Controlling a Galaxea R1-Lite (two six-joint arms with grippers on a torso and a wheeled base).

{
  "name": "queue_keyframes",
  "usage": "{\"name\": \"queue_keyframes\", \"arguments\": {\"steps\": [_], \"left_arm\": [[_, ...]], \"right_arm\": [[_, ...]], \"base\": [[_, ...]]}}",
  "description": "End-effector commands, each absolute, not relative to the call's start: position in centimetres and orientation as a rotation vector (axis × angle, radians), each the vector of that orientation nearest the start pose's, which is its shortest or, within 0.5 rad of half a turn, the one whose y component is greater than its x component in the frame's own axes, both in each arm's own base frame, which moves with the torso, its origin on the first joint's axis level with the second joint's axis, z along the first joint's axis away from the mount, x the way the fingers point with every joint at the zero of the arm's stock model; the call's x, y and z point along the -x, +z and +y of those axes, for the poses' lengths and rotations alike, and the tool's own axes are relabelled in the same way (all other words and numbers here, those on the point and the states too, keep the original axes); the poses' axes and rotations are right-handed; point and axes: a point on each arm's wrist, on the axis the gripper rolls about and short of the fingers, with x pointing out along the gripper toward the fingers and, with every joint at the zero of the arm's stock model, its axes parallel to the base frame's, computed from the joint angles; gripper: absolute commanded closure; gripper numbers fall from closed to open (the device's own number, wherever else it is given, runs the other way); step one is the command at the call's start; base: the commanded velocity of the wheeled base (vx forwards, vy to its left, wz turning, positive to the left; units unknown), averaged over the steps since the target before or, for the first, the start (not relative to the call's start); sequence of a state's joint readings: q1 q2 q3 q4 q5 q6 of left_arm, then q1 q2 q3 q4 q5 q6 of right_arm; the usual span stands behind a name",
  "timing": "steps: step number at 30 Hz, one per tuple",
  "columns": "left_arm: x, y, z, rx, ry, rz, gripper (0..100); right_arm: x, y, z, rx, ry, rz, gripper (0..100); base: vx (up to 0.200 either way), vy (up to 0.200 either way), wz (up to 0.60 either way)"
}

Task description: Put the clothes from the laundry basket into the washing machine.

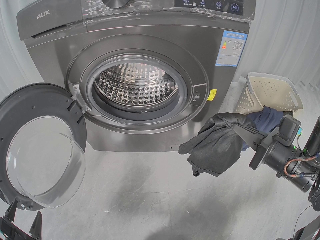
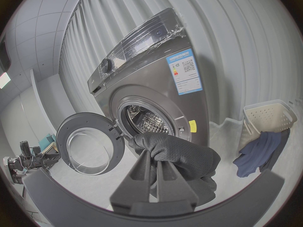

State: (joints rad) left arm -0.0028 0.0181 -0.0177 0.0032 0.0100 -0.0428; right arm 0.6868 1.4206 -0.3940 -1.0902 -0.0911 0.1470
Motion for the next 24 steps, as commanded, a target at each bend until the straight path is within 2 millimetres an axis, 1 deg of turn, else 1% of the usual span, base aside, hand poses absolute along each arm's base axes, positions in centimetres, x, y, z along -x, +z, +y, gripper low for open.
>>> {"name": "queue_keyframes", "arguments": {"steps": [1,4,10,13,17,24], "left_arm": [[2.28,7.65,0.03,0.044,0.008,0.003,0],[2.27,7.66,0.03,0.044,0.008,0.004,0],[2.27,7.66,0.03,0.044,0.009,0.004,0],[2.27,7.66,0.03,0.044,0.009,0.004,0],[2.28,7.65,0.03,0.043,0.009,0.003,0],[2.28,7.65,0.03,0.043,0.009,0.003,0]], "right_arm": [[-16.57,19.26,13.33,-0.167,0.598,-0.015,100],[-16.59,19.24,13.30,-0.167,0.595,-0.014,100],[-16.22,18.49,13.20,-0.150,0.601,0.019,100],[-16.20,18.64,13.20,-0.151,0.604,0.008,100],[-16.22,18.97,13.44,-0.171,0.633,0.000,100],[-16.27,18.81,13.42,-0.242,0.700,0.040,100]], "base": [[0.000,0.000,0.00],[0.000,0.000,0.00],[0.000,0.000,0.00],[0.000,0.000,0.00],[0.000,0.000,0.00],[0.000,0.000,0.00]]}}
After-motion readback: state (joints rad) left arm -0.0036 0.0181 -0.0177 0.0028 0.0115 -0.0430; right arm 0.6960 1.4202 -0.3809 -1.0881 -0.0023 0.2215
